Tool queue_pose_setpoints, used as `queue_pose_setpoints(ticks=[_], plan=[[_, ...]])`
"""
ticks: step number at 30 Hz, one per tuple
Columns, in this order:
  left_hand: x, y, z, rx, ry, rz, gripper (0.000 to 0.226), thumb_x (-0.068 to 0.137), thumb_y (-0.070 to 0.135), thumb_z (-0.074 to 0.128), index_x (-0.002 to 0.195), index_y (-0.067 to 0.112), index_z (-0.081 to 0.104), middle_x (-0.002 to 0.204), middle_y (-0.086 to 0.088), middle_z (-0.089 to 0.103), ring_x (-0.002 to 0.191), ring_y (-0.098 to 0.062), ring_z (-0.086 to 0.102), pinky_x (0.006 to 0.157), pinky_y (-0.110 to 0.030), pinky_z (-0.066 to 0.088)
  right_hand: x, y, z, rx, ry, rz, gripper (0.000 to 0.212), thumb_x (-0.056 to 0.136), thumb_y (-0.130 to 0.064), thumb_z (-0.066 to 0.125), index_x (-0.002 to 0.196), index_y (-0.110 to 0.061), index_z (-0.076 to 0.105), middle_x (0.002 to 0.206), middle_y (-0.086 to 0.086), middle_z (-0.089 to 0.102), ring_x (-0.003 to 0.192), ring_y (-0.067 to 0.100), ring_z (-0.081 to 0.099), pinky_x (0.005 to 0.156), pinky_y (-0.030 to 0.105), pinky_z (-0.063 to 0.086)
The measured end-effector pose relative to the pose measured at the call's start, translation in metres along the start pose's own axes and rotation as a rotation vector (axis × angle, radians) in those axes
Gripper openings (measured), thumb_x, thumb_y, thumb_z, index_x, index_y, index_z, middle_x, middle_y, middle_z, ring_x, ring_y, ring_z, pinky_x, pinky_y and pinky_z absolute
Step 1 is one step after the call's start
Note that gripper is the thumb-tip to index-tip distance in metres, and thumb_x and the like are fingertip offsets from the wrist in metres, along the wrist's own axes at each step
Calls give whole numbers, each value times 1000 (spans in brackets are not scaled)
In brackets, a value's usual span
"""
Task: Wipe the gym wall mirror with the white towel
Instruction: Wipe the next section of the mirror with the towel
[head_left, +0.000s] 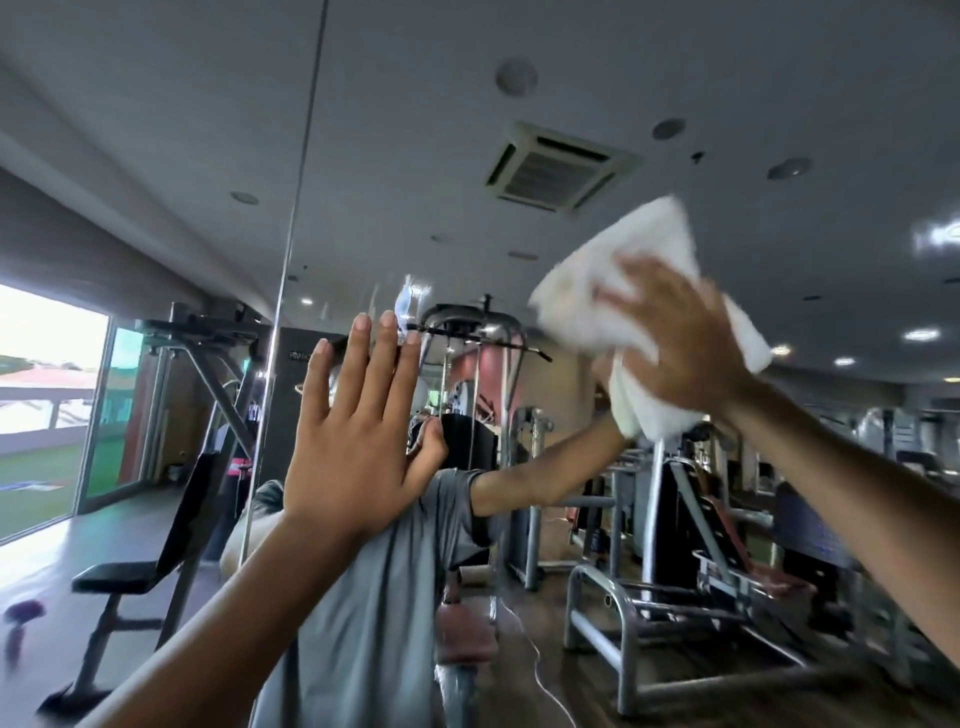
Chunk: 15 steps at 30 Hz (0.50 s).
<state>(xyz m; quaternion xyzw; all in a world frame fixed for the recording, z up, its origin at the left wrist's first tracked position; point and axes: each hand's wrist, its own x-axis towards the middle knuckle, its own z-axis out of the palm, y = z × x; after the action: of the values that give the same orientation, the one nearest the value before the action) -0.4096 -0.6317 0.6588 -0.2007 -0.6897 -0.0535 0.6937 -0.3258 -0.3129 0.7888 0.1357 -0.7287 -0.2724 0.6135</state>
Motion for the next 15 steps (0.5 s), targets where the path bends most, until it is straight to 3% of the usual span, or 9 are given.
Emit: queue_pose_setpoints(ticks=[3, 5, 7, 12, 14, 15], plan=[[0, 3, -1, 7, 3, -4, 73, 99, 45, 29, 156, 1, 25, 165, -20, 16, 153, -35, 14, 123, -57, 13, 54, -17, -5, 135, 88, 681, 67, 85, -44, 35, 152, -34, 34, 166, -1, 21, 151, 23, 19, 110, 62, 24], [-1, 3, -2, -4, 8, -1, 72, 99, 45, 30, 156, 3, 26, 165, -19, 17, 153, -34, 15, 123, -57, 14, 78, -46, -6, 132, 92, 747, 66, 89, -43, 35, 154, -32, 32, 167, -1, 17, 152, 24, 15, 111, 62, 20], [-7, 1, -2, -7, 17, 0, 71, 99, 45, 32, 157, 5, 27, 165, -17, 19, 153, -33, 16, 123, -56, 15, 76, -73, -1, 110, 94, 536, 63, 93, -44, 38, 155, -31, 31, 167, 0, 15, 153, 23, 13, 110, 60, 20], [-25, 2, -1, -4, 15, 31, 70, 99, 45, 32, 157, 6, 27, 165, -17, 19, 153, -34, 17, 122, -57, 15, -6, -84, 6, 1, 87, -313, 56, 95, -48, 46, 148, -31, 44, 161, 7, 32, 149, 28, 28, 107, 51, 25], [-27, 3, -1, 5, 11, 32, 69, 100, 44, 31, 157, 5, 27, 164, -19, 19, 152, -36, 18, 120, -59, 19, -30, -58, 4, 12, 53, -448, 52, 94, -42, 47, 145, -33, 46, 158, 6, 35, 147, 28, 32, 107, 50, 27], [-27, 3, -1, 11, 4, 28, 69, 100, 44, 30, 157, 4, 26, 164, -20, 18, 152, -37, 17, 120, -60, 20, -37, -43, 5, 3, 35, -396, 56, 91, -40, 48, 146, -34, 43, 159, 5, 34, 147, 27, 33, 105, 50, 29]])
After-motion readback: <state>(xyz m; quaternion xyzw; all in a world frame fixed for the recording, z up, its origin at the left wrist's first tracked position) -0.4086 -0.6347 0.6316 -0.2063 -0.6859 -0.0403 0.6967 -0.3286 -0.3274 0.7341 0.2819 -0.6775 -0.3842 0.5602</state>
